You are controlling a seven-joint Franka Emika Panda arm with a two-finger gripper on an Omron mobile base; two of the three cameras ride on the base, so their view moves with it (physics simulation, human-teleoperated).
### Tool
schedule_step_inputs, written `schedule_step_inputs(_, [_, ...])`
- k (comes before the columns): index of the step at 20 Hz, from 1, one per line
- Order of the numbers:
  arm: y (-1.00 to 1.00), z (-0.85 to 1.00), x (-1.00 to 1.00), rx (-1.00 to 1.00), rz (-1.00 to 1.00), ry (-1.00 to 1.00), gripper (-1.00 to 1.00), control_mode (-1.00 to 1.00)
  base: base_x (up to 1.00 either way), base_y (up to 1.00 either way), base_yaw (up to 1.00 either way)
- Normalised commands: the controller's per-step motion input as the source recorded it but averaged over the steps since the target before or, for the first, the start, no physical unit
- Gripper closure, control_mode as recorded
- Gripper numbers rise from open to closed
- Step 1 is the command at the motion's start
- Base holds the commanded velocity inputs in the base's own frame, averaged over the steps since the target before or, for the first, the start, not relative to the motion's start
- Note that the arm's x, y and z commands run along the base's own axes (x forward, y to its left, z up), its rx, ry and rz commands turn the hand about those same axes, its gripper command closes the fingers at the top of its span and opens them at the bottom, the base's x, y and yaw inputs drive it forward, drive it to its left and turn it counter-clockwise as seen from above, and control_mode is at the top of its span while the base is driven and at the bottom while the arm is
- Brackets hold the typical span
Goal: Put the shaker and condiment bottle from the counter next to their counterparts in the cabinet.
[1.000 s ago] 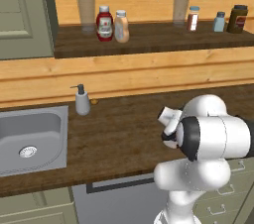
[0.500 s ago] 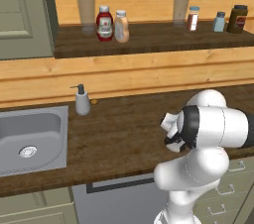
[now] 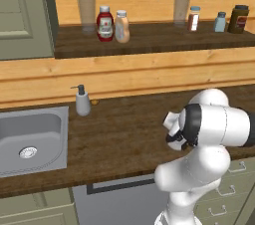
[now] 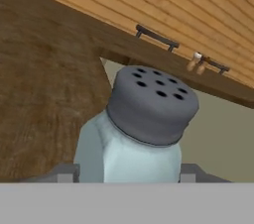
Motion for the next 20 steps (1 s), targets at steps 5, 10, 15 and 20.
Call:
schedule_step_inputs(5, [0.00,0.43,-0.16,0.04,-0.01,0.01,1.00,-1.00,0.00,0.00,0.00])
schedule_step_inputs(10, [0.00,0.56,-0.24,0.01,0.06,0.00,1.00,-1.00,0.00,0.00,0.00])
schedule_step_inputs(15, [0.00,0.68,-0.19,0.00,0.05,-0.01,1.00,-1.00,0.00,0.00,0.00])
schedule_step_inputs(20, [0.00,0.86,-0.20,0.00,0.03,-0.09,1.00,-1.00,0.00,0.00,0.00])
